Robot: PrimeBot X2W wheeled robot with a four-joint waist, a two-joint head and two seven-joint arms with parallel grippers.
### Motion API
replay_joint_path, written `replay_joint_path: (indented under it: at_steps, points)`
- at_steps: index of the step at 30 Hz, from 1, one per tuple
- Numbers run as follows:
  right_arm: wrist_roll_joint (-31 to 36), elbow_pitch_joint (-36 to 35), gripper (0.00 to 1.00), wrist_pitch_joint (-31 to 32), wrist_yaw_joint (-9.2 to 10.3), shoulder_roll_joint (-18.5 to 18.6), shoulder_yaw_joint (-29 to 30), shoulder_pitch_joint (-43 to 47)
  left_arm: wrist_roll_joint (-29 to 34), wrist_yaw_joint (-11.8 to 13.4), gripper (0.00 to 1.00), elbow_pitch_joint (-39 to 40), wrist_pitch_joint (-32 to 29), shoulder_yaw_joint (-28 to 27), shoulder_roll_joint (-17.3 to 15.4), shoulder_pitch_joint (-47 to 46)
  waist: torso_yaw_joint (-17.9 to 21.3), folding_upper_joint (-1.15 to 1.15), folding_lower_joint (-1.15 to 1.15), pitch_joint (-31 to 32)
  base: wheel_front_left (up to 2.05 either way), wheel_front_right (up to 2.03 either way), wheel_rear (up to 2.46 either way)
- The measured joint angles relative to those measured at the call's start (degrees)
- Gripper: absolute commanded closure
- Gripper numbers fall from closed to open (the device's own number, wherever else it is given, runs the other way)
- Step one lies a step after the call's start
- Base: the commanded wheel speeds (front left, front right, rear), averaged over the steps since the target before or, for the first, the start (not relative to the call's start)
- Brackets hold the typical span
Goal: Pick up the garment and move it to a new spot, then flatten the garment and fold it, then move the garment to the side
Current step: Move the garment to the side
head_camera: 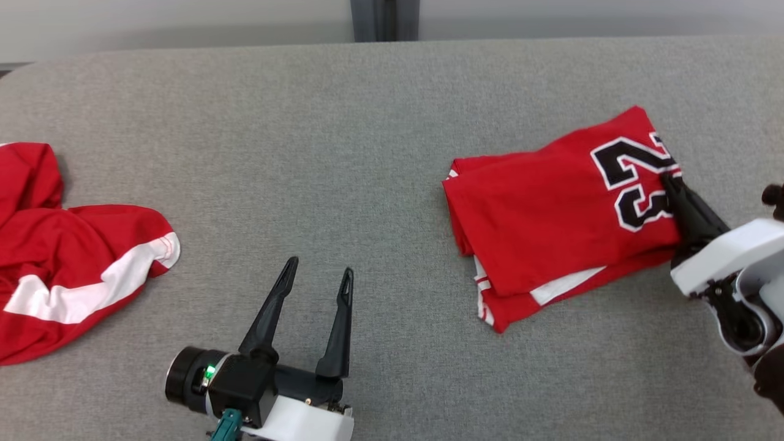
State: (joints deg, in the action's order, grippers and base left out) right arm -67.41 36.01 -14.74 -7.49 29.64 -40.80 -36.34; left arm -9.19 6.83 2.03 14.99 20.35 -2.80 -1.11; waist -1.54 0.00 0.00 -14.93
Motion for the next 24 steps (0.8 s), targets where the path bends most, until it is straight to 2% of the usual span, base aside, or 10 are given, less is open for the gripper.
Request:
replay_joint_path:
  at_steps: [5,16,24]
  points:
    - [4.3,-0.3,1.00,-0.2,0.00,1.6,3.1,-5.2,1.4,-0.2,0.00,2.7,0.0,1.7,0.0,-3.9,1.1,0.00,0.00,-3.7,0.00,0.00,0.00]
    - [9.8,0.7,1.00,-0.2,0.00,1.9,10.5,-11.3,3.7,-0.2,0.00,6.5,0.0,5.9,0.0,-11.2,2.2,0.00,0.00,-10.2,0.00,0.00,0.00]
    - [14.6,4.7,1.00,-0.3,0.00,1.8,19.5,-17.6,5.9,0.0,0.00,9.7,0.0,8.4,0.0,-16.8,4.4,0.00,0.00,-15.8,0.00,0.00,0.00]
